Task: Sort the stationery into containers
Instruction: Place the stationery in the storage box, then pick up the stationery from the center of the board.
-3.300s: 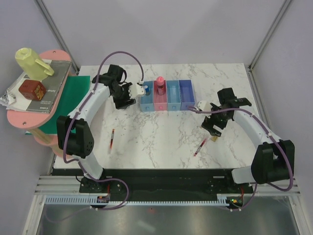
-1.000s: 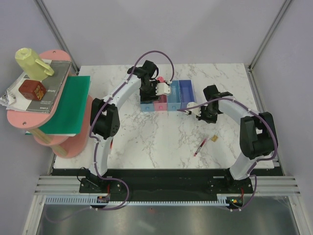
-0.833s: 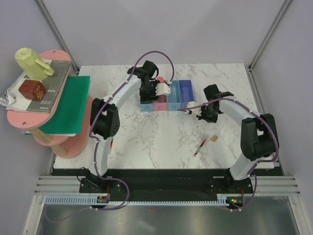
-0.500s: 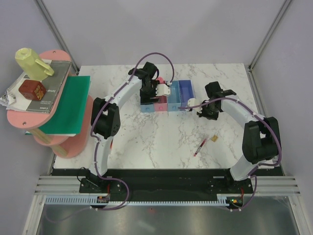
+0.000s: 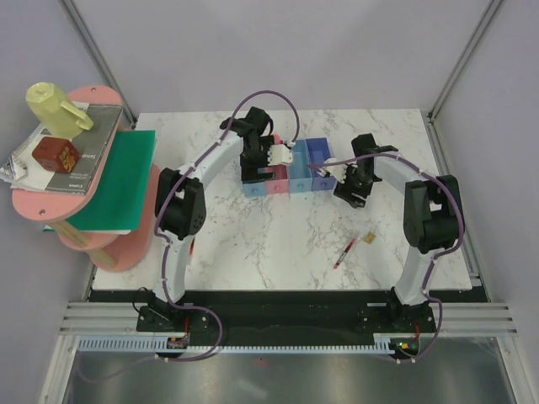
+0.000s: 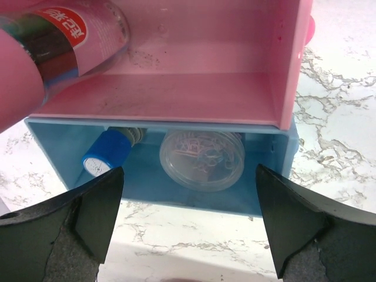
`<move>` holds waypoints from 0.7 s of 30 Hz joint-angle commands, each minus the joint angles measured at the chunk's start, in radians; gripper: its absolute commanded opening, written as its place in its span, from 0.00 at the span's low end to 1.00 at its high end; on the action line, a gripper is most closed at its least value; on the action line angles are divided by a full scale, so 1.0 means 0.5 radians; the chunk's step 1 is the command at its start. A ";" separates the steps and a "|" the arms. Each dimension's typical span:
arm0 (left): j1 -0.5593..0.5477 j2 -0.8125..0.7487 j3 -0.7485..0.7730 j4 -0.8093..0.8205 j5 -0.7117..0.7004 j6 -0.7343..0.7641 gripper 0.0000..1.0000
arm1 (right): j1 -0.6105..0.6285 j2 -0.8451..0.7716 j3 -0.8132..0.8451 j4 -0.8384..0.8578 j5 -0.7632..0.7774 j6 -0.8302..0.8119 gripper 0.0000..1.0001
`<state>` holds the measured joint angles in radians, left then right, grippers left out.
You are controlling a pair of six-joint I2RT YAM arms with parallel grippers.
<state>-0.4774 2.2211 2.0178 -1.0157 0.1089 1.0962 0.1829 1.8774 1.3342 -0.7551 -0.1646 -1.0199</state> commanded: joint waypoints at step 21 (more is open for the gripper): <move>-0.045 -0.496 0.005 0.132 -0.068 -0.054 1.00 | -0.136 -0.162 -0.039 0.124 -0.067 0.235 0.00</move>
<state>-0.4858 2.1338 2.0052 -0.9733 0.0536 1.0966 0.1322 1.9194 1.3266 -0.6746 -0.1886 -0.9546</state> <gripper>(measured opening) 0.993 0.043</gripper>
